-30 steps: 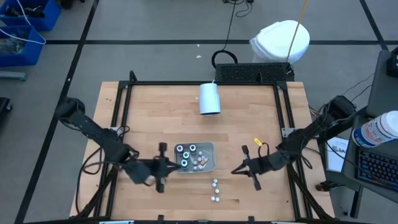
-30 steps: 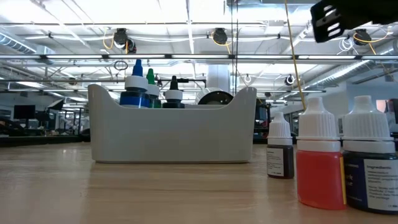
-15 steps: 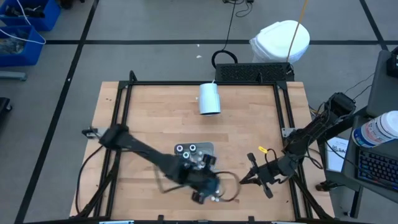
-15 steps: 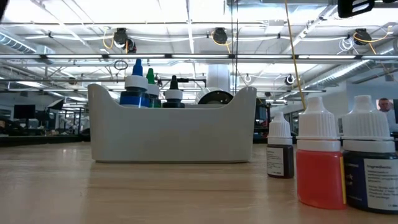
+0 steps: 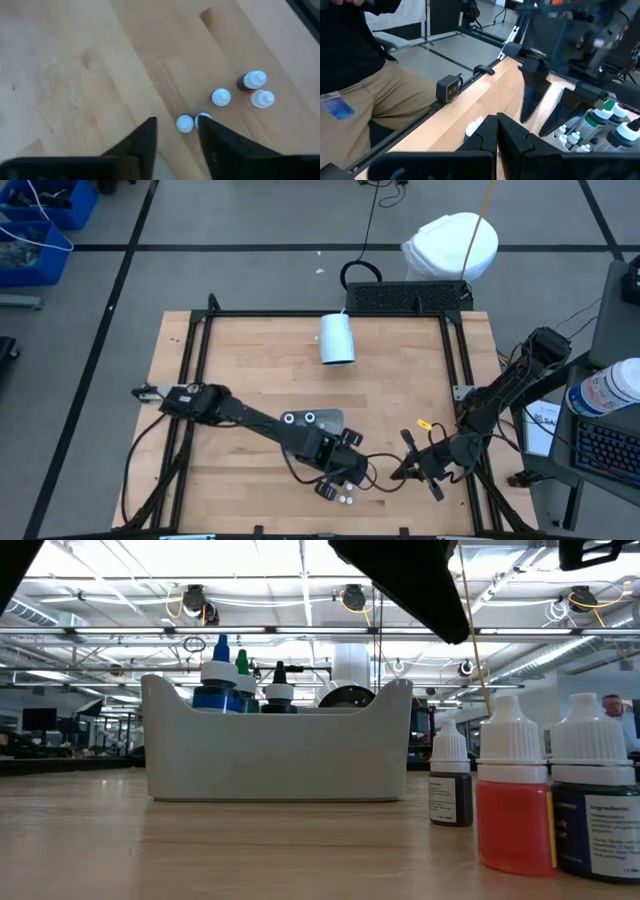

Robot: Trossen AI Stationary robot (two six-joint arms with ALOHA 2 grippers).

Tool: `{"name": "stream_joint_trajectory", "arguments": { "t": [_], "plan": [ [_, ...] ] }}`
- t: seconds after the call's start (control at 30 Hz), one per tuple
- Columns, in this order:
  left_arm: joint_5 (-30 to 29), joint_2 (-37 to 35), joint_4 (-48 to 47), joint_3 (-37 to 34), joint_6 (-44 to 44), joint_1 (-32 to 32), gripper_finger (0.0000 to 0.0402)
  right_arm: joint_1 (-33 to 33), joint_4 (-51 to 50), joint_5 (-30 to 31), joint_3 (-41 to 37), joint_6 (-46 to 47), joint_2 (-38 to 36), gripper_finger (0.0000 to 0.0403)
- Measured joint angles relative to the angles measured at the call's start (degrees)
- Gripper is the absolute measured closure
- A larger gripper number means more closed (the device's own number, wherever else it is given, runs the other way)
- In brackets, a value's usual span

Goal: Pick & Place food coloring
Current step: Put the orange food coloring bottle into the gray bin

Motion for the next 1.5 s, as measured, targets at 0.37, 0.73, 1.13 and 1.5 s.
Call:
{"name": "stream_joint_trajectory", "arguments": {
  "t": [0.37, 0.73, 1.13, 1.5],
  "plan": [
    [6.90, -0.07, 4.29, -3.48, 4.16, -0.86, 0.0155, 0.00, -0.28, 0.22, 0.00, -0.84, 0.00, 0.0403],
    [8.74, -0.09, 6.69, -5.70, 1.20, -4.21, 0.0184, -0.02, -0.28, 0.24, 0.00, -0.86, 0.00, 0.0403],
    [5.87, -0.09, 11.33, -5.70, -16.52, -6.61, 0.0186, -0.08, -0.28, 0.28, 0.00, -1.06, 0.00, 0.0403],
    [1.97, -0.09, 12.50, -5.70, -28.35, -9.11, 0.0185, -2.06, 1.49, 0.26, 0.04, 2.88, 0.00, 0.0403]
  ]
}}
